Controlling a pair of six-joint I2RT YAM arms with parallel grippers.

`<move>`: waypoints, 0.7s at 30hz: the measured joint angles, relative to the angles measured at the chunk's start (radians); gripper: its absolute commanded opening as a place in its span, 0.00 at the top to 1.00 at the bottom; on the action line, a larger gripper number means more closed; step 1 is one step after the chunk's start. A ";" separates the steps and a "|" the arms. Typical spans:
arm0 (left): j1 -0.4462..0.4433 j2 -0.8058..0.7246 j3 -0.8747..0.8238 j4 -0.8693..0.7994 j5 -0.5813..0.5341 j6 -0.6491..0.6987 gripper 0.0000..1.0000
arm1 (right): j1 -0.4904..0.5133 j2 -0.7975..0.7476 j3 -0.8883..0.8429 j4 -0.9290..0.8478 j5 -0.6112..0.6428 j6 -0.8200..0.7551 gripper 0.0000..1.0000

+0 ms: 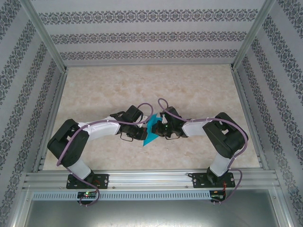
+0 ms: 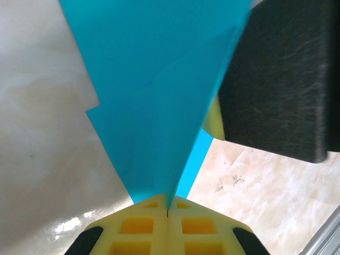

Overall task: Fold a paper plane with a square sheet of paper (pick it up from the middle)
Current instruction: Fourth fold the wing at the center of the table.

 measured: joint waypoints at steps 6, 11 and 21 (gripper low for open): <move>0.000 0.029 0.000 0.022 0.024 0.000 0.96 | -0.009 -0.119 -0.032 -0.011 0.009 -0.003 0.88; 0.003 0.046 0.000 0.048 0.066 0.000 0.97 | -0.022 -0.196 -0.064 -0.024 0.028 -0.005 0.88; 0.058 0.087 -0.016 0.132 0.215 -0.009 0.96 | -0.013 -0.211 -0.078 -0.038 0.025 -0.031 0.88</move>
